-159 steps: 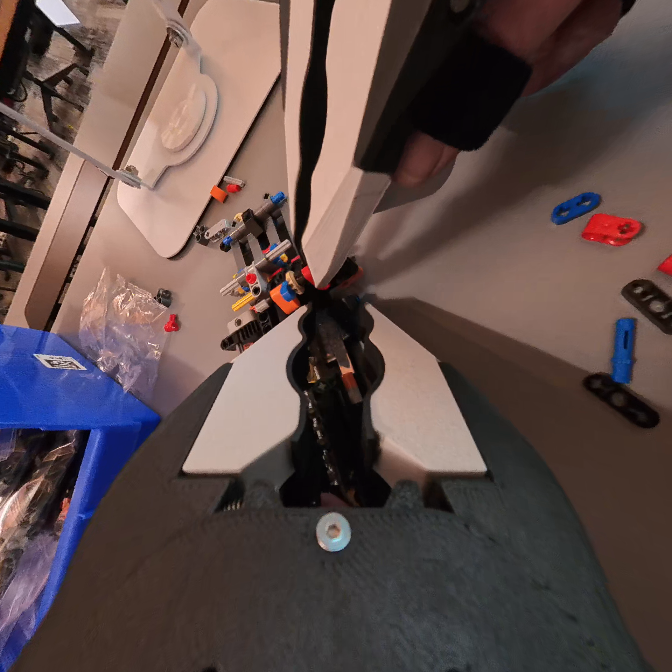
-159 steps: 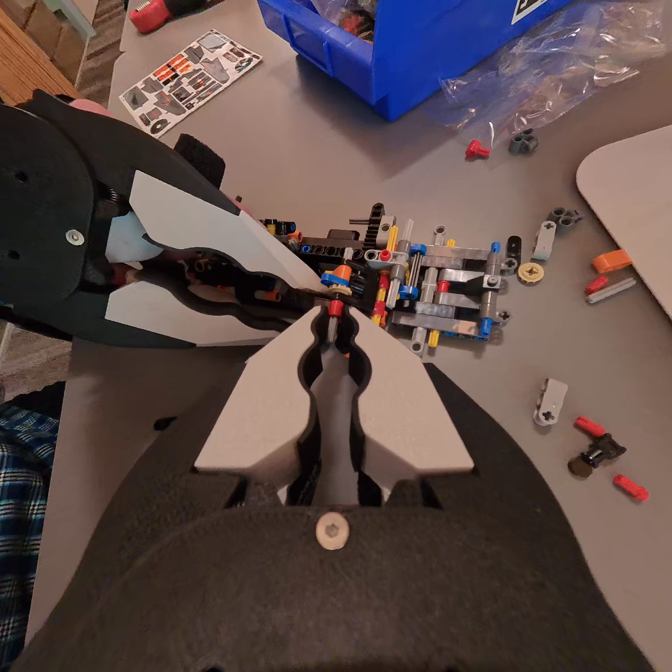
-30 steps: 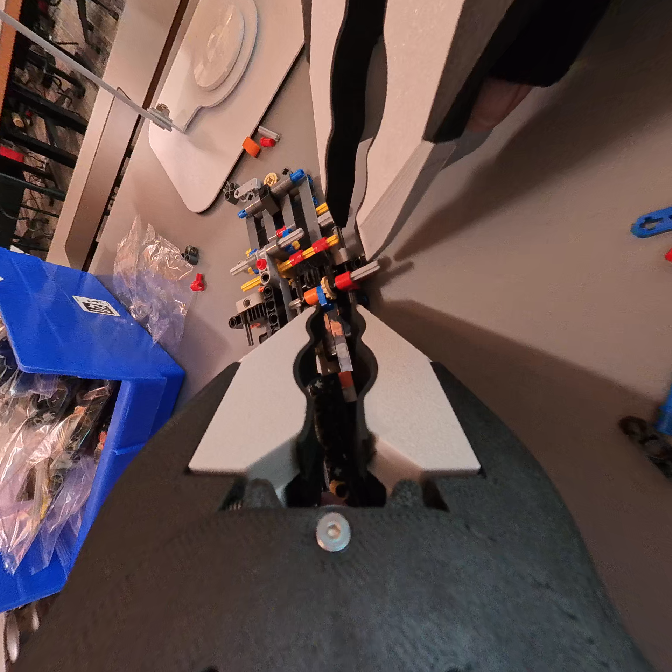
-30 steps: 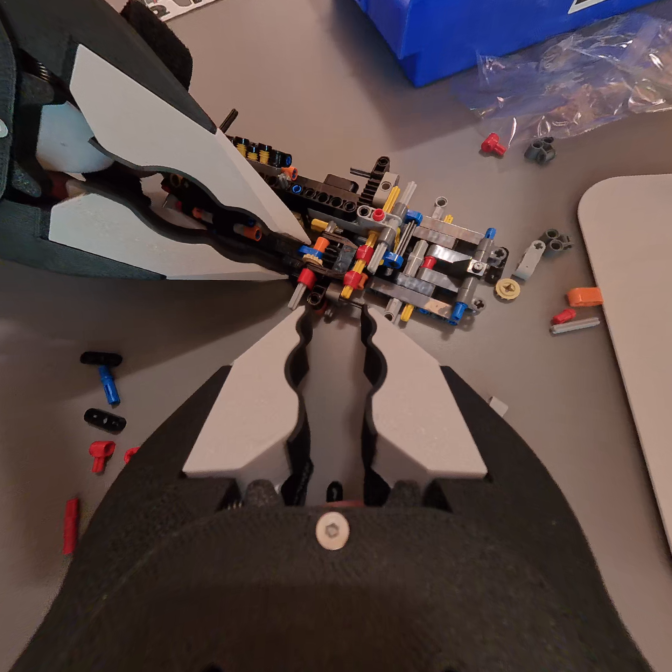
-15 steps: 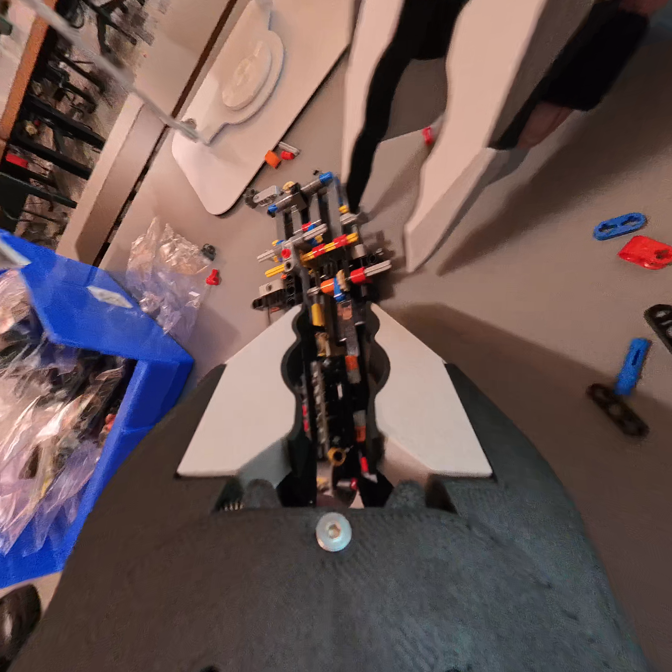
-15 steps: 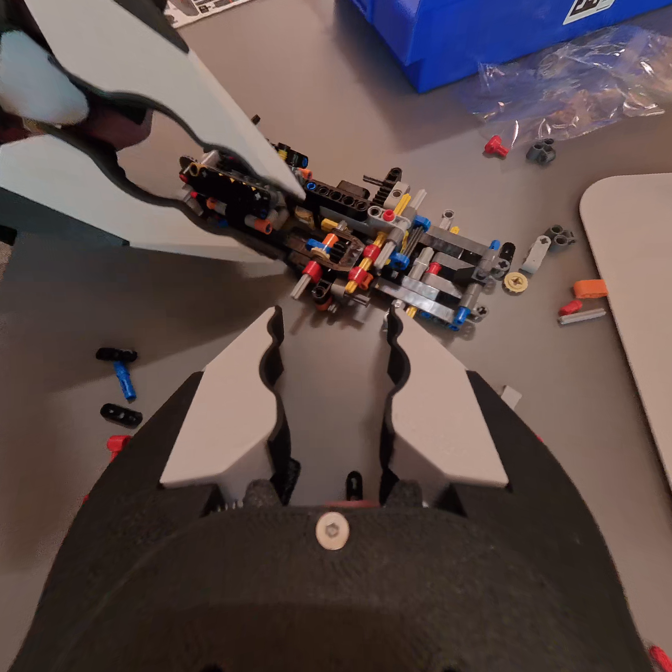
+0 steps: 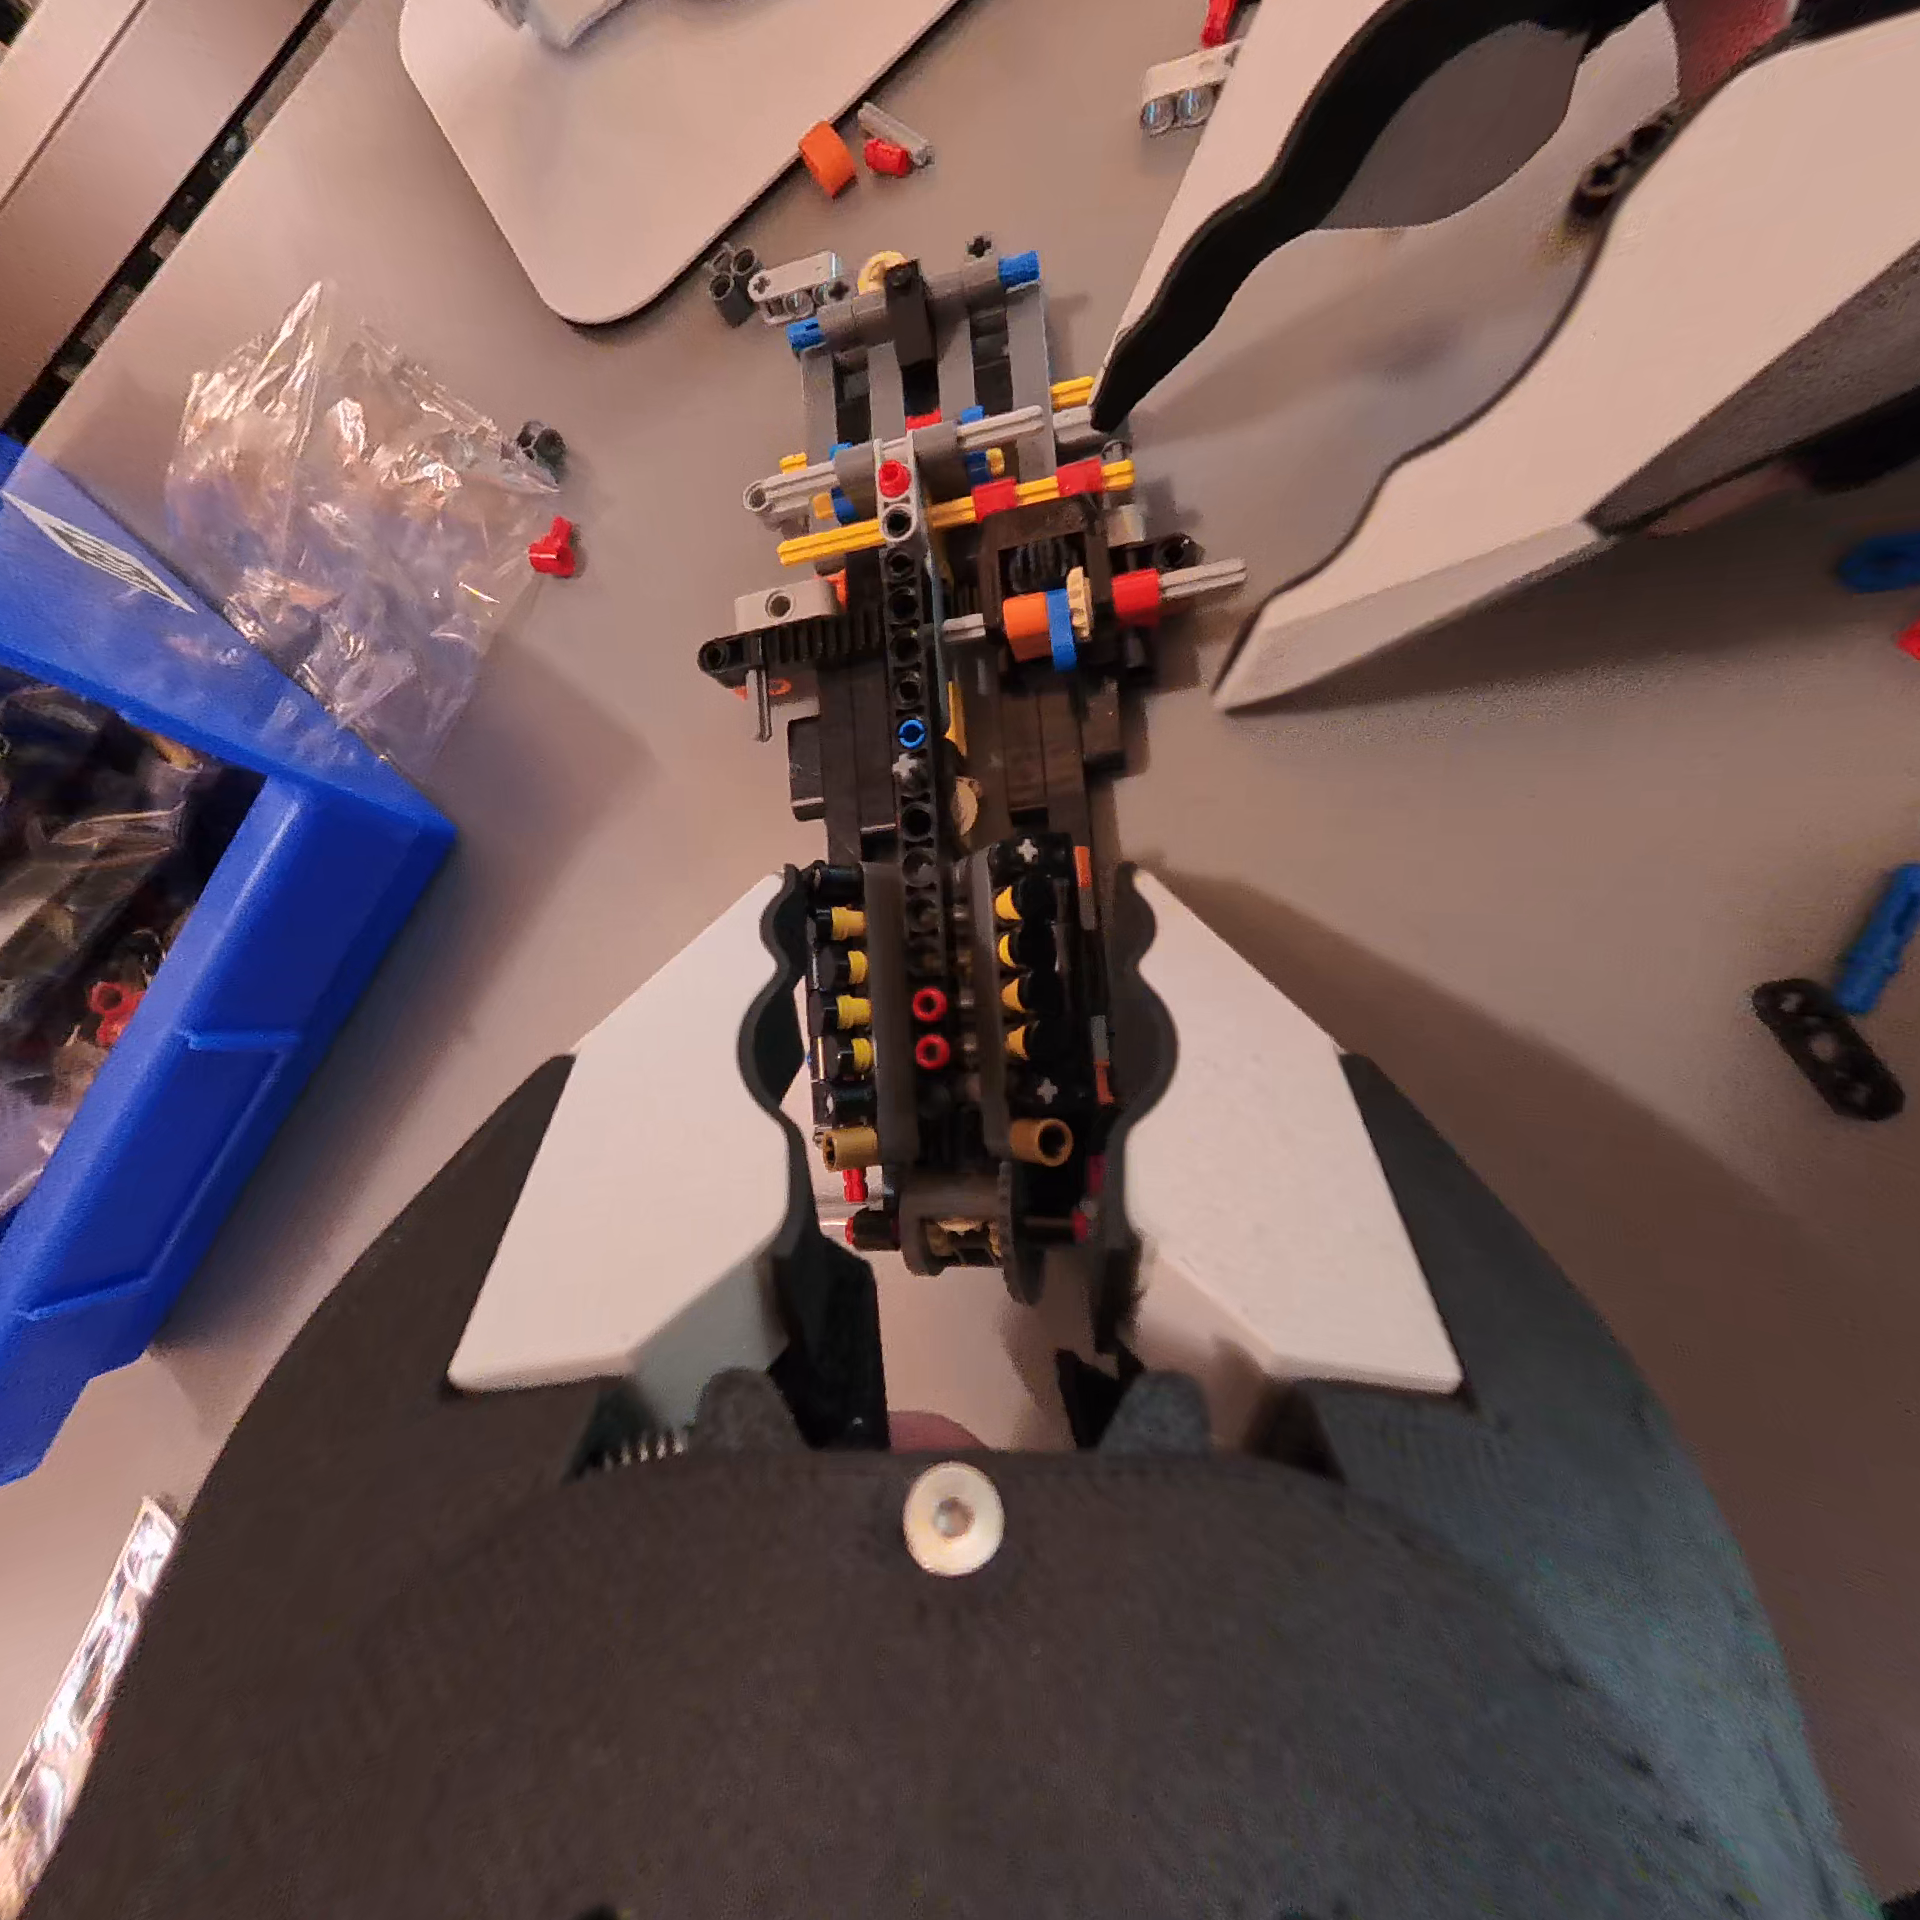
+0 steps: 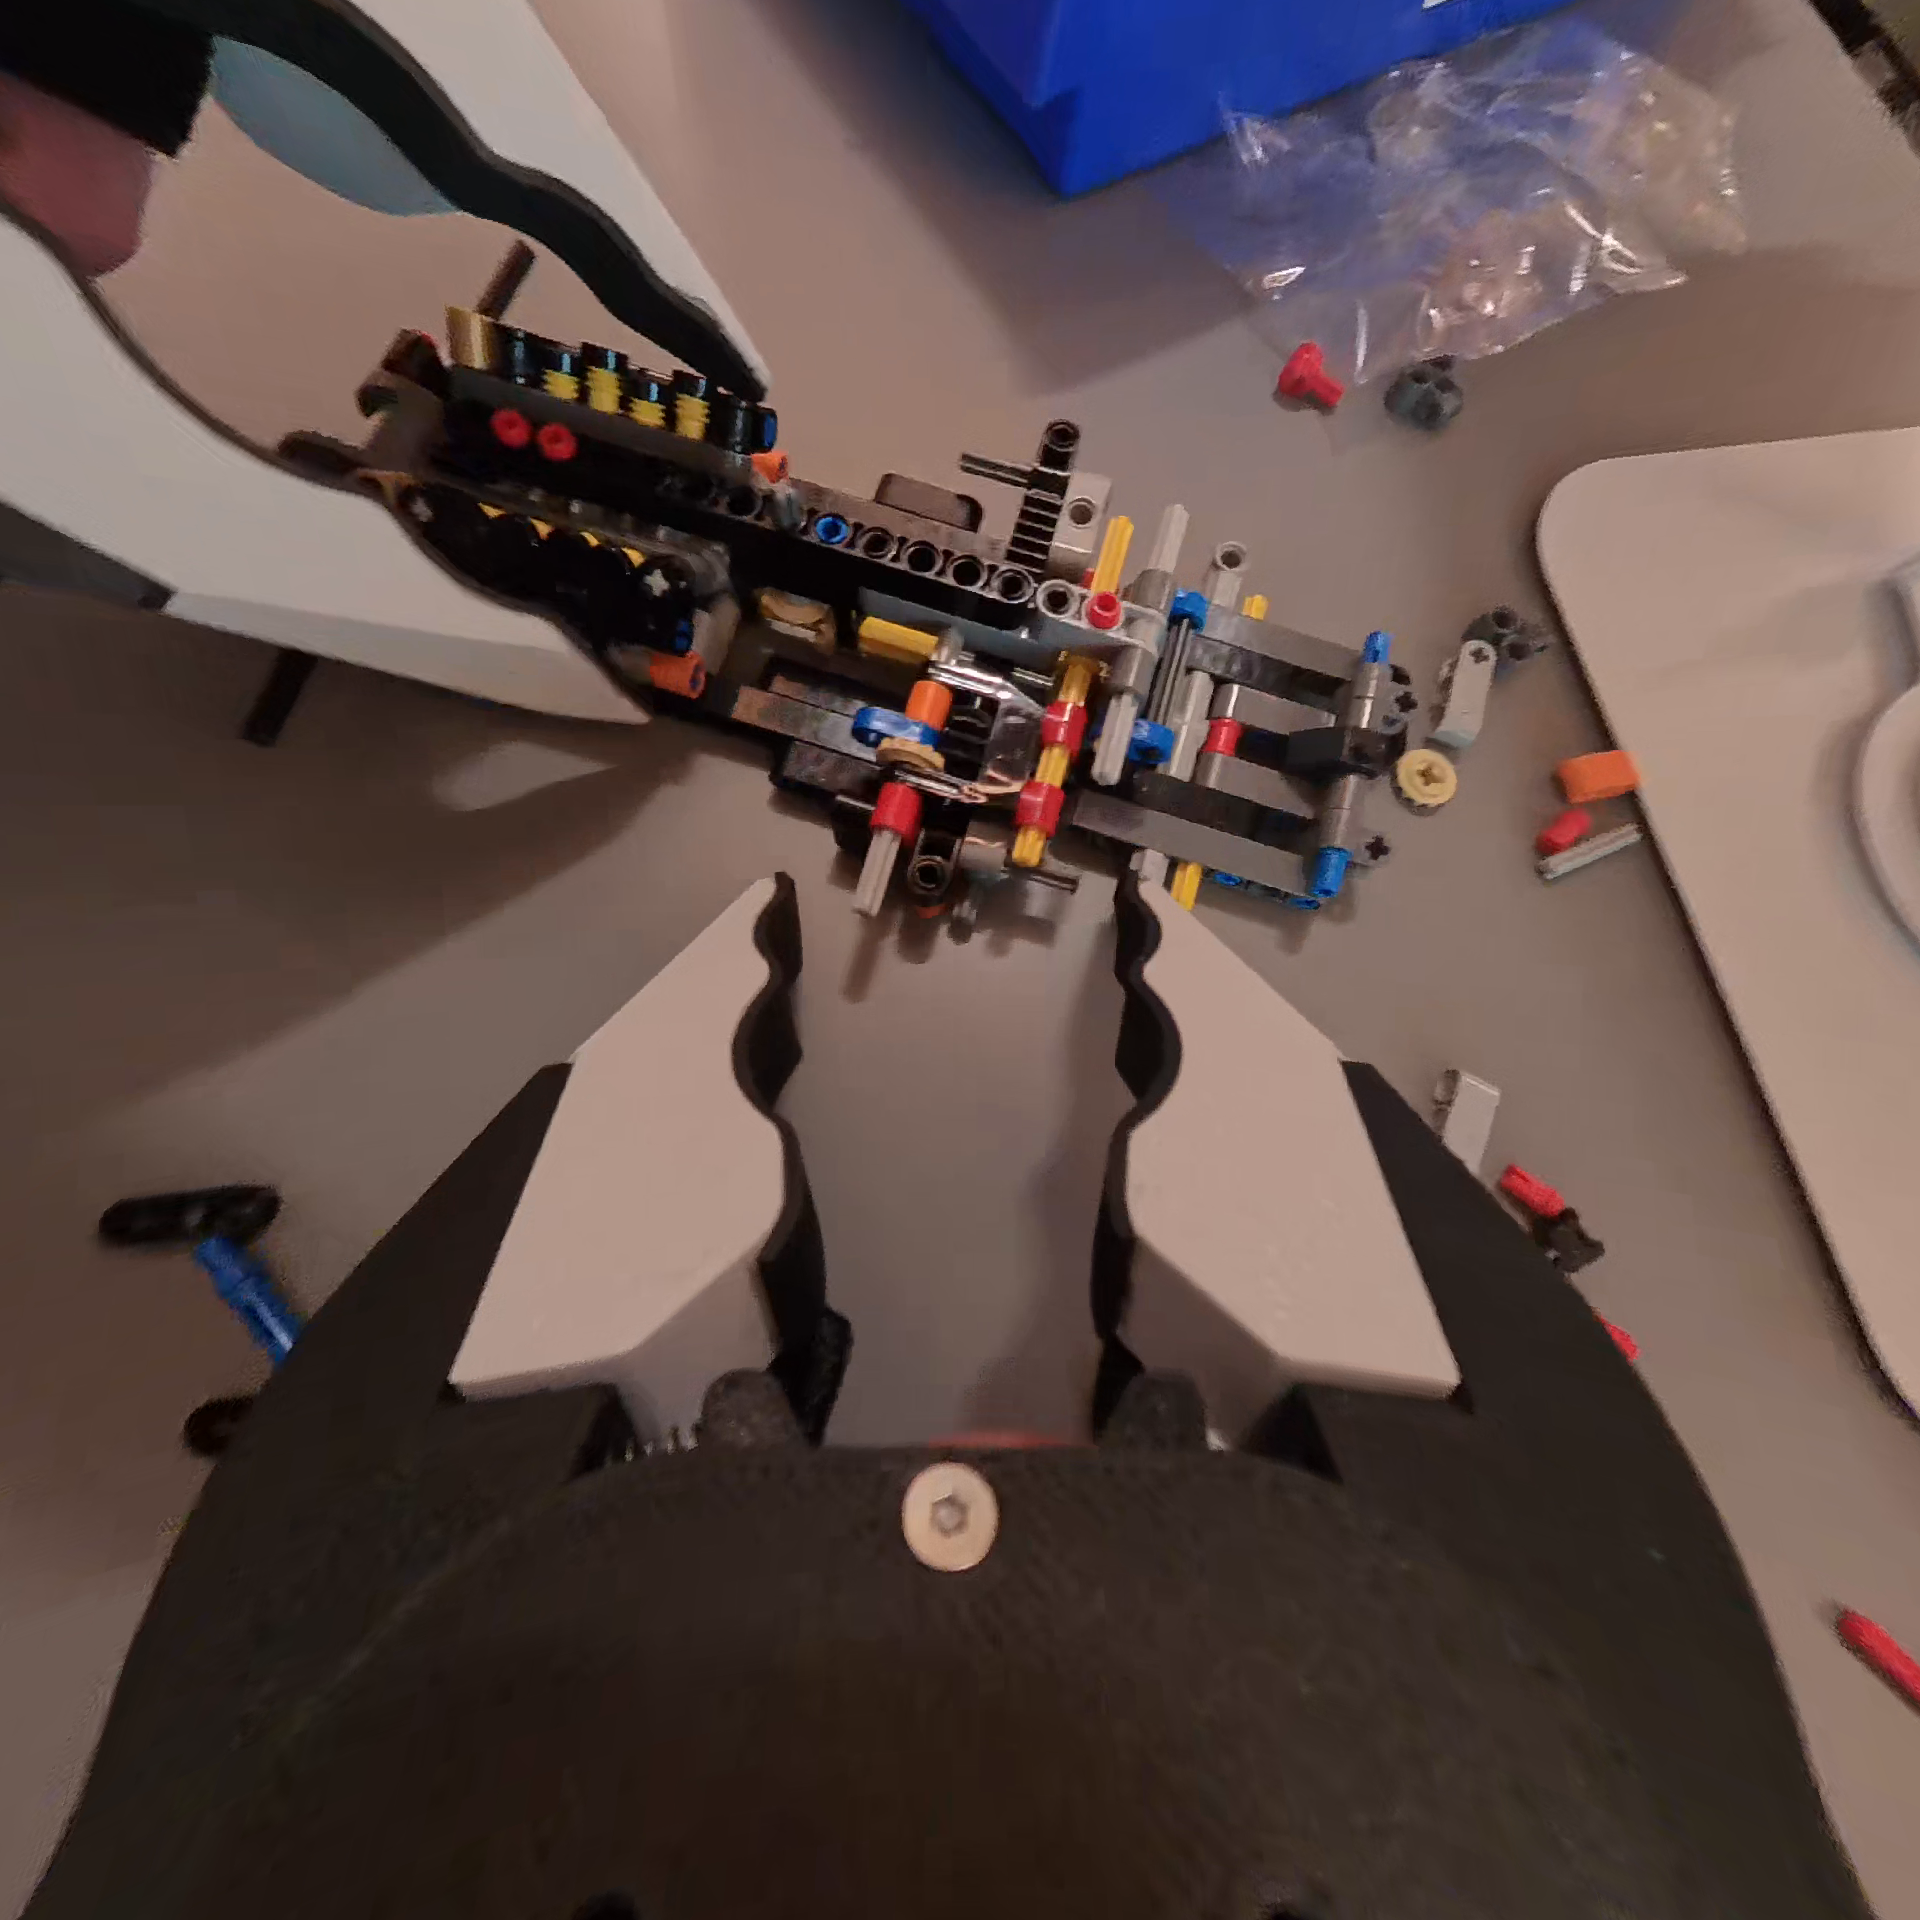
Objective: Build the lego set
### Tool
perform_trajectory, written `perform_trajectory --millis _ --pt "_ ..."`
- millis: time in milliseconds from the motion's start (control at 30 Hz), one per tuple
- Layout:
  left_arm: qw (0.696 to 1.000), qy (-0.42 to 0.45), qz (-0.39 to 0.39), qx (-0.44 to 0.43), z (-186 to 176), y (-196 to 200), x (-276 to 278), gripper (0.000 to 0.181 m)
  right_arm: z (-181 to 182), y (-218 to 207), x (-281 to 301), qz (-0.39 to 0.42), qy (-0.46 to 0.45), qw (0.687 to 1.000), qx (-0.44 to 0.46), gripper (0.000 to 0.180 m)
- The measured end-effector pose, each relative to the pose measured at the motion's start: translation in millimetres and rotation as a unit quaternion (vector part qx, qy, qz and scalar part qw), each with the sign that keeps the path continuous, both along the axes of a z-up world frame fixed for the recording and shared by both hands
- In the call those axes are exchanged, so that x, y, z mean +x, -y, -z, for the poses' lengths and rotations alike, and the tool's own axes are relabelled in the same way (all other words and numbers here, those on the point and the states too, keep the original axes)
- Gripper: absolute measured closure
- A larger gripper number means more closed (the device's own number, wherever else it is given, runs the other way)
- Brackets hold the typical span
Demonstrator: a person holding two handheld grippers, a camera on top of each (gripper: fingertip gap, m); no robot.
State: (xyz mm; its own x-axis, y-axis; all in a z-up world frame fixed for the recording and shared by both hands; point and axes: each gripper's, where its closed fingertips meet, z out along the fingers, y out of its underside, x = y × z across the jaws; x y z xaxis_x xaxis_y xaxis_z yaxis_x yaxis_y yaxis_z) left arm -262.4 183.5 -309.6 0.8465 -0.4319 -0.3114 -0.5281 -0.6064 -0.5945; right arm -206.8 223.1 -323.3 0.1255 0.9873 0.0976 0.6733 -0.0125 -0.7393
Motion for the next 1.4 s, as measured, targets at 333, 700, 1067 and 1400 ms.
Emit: perform_trajectory --millis 333,700,1067,1400 --pt "0.999 0.014 -0.034 0.002 1.1 0.7 1.1 0.128 -2.5 -4.7 0.8 0.038 -0.001 0.998 0.047 0.118" --pt "0.999 0.025 -0.044 0.003 0.9 -1.6 3.3 0.128 -5.0 -6.5 -2.1 0.036 -0.005 0.995 0.098 0.133" --pt "0.999 0.025 -0.04 0.003 1.0 -2.1 5.2 0.128 -3.2 -7.3 -3.2 0.034 -0.011 0.999 0.041 0.131" --pt "0.999 0.027 -0.038 0.003 1.1 -2.3 6.8 0.128 -1.1 -6.1 -3.0 0.031 -0.009 0.999 0.015 0.134"
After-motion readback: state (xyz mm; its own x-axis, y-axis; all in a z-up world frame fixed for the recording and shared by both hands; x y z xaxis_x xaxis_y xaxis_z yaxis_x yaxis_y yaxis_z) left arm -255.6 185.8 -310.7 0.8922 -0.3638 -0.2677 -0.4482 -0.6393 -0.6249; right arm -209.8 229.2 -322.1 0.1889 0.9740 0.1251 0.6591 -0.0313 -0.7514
